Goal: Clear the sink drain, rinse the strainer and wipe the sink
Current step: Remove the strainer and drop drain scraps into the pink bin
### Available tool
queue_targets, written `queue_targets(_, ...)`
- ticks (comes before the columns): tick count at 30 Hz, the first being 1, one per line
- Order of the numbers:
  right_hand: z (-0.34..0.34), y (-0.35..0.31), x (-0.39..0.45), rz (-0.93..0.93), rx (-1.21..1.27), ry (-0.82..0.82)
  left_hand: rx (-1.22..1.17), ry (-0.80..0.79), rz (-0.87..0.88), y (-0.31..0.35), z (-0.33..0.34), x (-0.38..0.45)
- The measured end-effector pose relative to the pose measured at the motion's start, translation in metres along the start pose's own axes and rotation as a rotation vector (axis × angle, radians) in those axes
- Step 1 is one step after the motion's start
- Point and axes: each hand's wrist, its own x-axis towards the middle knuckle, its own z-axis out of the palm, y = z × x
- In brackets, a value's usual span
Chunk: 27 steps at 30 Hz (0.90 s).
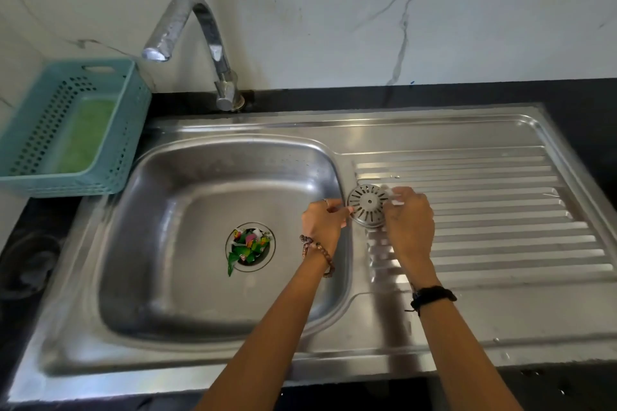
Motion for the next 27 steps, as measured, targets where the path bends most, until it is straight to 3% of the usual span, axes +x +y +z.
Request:
queue_targets(4,0.018,-0.032,-0.027,-0.171,0.055,0.022,-0.118,0.025,-0.077,-0.014,-0.027,-0.005)
queue_targets(7,0.054,-0.058,-0.052,-0.27,0.151,-0.141,-0.24,0.018,-0.142,-0.028,-0.063,-0.008)
queue_targets(11,0.112,-0.078,-0.073,-0.194,0.175,-0.399,-0.256,0.104,-0.22,-0.055,-0.12,0.007)
queue_targets(14,0.15,-0.08,-0.076,-0.116,0.13,-0.47,-0.085,0.194,-0.271,-0.078,-0.158,0.026)
queue_targets(18,0.189,-0.066,-0.067,-0.069,-0.035,-0.533,0.162,0.178,-0.245,-0.108,-0.188,0.06)
queue_targets(22,0.221,-0.051,-0.057,-0.238,-0.301,-0.618,0.548,0.042,-0.165,-0.129,-0.194,0.092)
queue_targets(27,0.251,-0.047,-0.054,-0.482,-0.497,-0.54,0.804,-0.13,-0.028,-0.152,-0.18,0.106)
